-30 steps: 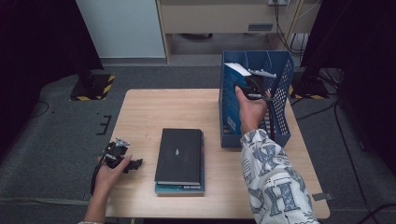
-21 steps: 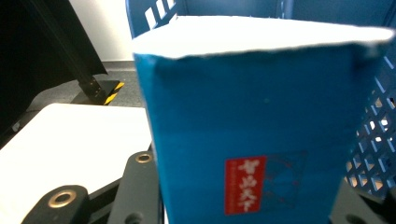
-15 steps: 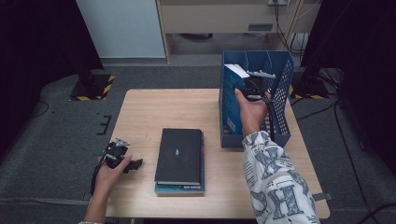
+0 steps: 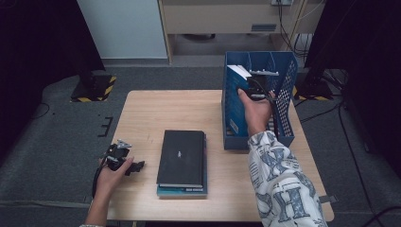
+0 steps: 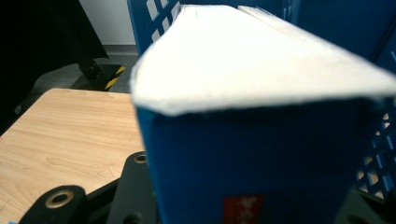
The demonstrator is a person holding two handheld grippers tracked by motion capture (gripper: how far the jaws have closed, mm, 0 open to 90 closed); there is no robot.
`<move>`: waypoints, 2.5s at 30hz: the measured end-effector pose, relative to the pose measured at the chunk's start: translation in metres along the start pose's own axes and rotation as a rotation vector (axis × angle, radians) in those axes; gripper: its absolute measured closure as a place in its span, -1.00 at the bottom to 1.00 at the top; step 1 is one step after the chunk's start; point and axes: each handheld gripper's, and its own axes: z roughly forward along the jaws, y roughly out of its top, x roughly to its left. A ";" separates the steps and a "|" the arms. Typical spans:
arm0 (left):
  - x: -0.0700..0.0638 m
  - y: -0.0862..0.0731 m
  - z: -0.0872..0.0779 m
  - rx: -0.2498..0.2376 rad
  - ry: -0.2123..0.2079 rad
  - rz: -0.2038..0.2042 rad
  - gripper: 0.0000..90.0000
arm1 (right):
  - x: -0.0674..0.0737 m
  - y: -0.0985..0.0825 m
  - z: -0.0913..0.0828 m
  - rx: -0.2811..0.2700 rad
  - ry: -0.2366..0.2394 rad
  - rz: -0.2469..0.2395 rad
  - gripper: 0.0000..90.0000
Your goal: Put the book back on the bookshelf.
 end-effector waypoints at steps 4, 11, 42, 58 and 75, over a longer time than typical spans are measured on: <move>0.000 0.000 0.000 0.001 0.000 0.000 -0.98 | 0.000 0.000 0.000 0.004 0.001 -0.004 0.31; 0.000 0.000 0.000 0.001 -0.001 0.002 -0.98 | 0.000 0.005 -0.003 0.018 0.007 -0.017 0.29; -0.002 0.001 0.001 0.000 -0.002 0.005 -0.98 | 0.004 0.028 -0.012 0.016 -0.023 -0.022 0.33; -0.001 0.002 0.001 0.001 -0.006 0.005 -0.98 | 0.011 0.026 -0.005 -0.086 -0.051 -0.030 0.34; -0.003 0.002 0.001 0.007 -0.007 0.015 -0.97 | 0.013 0.007 -0.022 -0.016 -0.016 -0.072 0.31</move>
